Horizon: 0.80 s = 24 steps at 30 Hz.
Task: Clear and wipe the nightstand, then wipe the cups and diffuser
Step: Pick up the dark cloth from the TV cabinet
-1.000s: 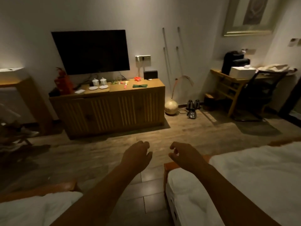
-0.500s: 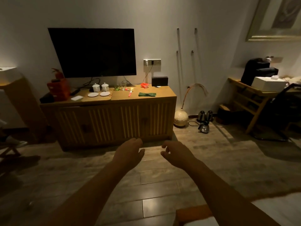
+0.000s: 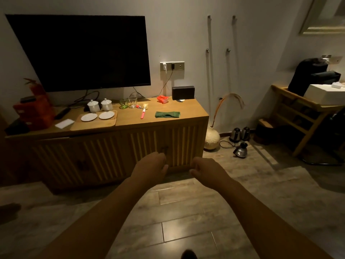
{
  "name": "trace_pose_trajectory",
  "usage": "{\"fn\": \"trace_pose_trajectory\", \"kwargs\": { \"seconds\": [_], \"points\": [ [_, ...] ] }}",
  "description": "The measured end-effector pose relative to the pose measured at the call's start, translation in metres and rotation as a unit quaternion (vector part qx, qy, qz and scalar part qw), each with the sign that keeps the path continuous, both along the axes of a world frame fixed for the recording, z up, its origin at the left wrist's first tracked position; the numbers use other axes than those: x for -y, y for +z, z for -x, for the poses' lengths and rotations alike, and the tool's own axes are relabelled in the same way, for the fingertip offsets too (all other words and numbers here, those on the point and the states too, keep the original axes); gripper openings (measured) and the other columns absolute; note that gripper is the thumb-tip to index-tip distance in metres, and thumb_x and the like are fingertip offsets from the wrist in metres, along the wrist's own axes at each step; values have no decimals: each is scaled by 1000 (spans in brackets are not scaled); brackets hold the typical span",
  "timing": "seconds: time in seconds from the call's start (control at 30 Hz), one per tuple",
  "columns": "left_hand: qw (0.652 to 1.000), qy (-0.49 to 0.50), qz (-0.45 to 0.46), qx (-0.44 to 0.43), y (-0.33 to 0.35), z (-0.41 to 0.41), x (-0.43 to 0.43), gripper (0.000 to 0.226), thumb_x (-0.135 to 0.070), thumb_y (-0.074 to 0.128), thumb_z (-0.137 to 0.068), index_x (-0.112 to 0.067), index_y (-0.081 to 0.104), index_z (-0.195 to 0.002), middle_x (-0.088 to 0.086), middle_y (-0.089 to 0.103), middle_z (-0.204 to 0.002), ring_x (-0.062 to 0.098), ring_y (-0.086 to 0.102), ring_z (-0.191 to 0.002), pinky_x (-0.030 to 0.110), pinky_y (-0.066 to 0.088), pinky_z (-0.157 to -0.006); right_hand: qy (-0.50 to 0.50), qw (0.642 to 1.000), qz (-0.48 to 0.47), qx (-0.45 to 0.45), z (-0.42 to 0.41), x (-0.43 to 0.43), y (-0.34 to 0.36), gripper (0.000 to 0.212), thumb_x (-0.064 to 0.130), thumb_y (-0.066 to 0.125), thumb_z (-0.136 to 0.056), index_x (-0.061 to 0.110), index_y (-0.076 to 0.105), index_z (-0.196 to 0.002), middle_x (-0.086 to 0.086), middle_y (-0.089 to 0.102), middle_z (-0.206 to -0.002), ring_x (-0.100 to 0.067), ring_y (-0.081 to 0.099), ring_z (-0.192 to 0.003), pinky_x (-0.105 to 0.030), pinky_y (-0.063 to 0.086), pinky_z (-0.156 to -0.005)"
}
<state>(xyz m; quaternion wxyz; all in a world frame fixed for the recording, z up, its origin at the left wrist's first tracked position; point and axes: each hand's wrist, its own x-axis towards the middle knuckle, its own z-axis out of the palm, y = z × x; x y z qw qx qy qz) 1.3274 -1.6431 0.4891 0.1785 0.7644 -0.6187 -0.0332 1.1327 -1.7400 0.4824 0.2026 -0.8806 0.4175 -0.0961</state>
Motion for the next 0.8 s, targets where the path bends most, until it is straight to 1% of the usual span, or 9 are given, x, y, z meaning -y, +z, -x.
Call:
{"fn": "trace_pose_trajectory", "kwargs": {
  "seconds": [0.07, 0.17, 0.23, 0.3, 0.37, 0.47, 0.67, 0.77, 0.8],
  "points": [
    [1000, -1, -3, 1, -6, -21, 46, 15, -33, 56, -93, -21, 60, -101, -3, 57, -94, 11, 56, -81, 31, 54, -73, 3, 1000, -6, 3, -23, 49, -10, 17, 33, 59, -92, 21, 61, -104, 3, 63, -90, -9, 58, -77, -24, 47, -65],
    [1000, -7, -18, 4, -14, -51, 121, 14, -33, 57, -92, -23, 59, -103, -4, 57, -94, 9, 55, -80, 28, 53, -74, 9, 1000, -23, 9, -59, 127, -23, 20, 34, 59, -92, 22, 60, -108, 2, 64, -95, -9, 60, -81, -27, 52, -71],
    [1000, 1, -24, -5, -17, -75, 183, 16, -32, 57, -92, -23, 58, -105, -4, 58, -97, 9, 56, -84, 31, 54, -77, 14, 999, -33, 14, -85, 190, -29, 24, 34, 59, -92, 22, 60, -113, 2, 65, -99, -9, 61, -84, -30, 55, -75],
    [999, 14, -29, -17, -13, -92, 226, 21, -32, 57, -92, -22, 58, -111, -3, 60, -102, 11, 58, -89, 32, 55, -79, 19, 999, -42, 18, -103, 232, -26, 26, 34, 59, -92, 22, 60, -115, 3, 66, -102, -9, 63, -85, -33, 57, -77],
    [999, 23, -40, -19, -13, -111, 276, 25, -33, 57, -92, -23, 58, -115, -3, 62, -104, 11, 58, -90, 29, 53, -76, 23, 999, -45, 11, -123, 281, -23, 28, 35, 59, -93, 23, 59, -118, 2, 66, -106, -10, 63, -89, -34, 58, -78],
    [998, 28, -55, -21, -14, -139, 340, 25, -35, 58, -92, -23, 58, -114, -4, 62, -102, 10, 58, -87, 26, 51, -72, 25, 998, -50, -11, -155, 347, -20, 30, 36, 60, -92, 23, 59, -119, 2, 67, -109, -11, 62, -93, -33, 57, -79],
    [996, 33, -81, -32, -34, -211, 454, 29, -37, 59, -91, -21, 60, -116, -1, 66, -104, 15, 61, -90, 37, 56, -79, 20, 998, -50, -33, -226, 457, -28, 36, 38, 61, -91, 21, 59, -123, -1, 67, -114, -15, 63, -98, -35, 57, -82],
    [996, 23, -82, -32, -57, -255, 514, 38, -39, 61, -88, -25, 54, -123, -3, 65, -108, 16, 62, -95, 38, 57, -80, 14, 998, -44, -50, -269, 512, -42, 38, 39, 60, -91, 21, 58, -124, -1, 67, -114, -17, 63, -99, -38, 56, -84],
    [996, 18, -81, -33, -67, -269, 535, 39, -40, 61, -87, -25, 54, -123, -3, 65, -109, 16, 62, -96, 37, 57, -80, 15, 997, -44, -59, -284, 529, -50, 40, 39, 60, -90, 21, 57, -126, -2, 67, -113, -18, 63, -99, -38, 55, -84]
  ]
}}
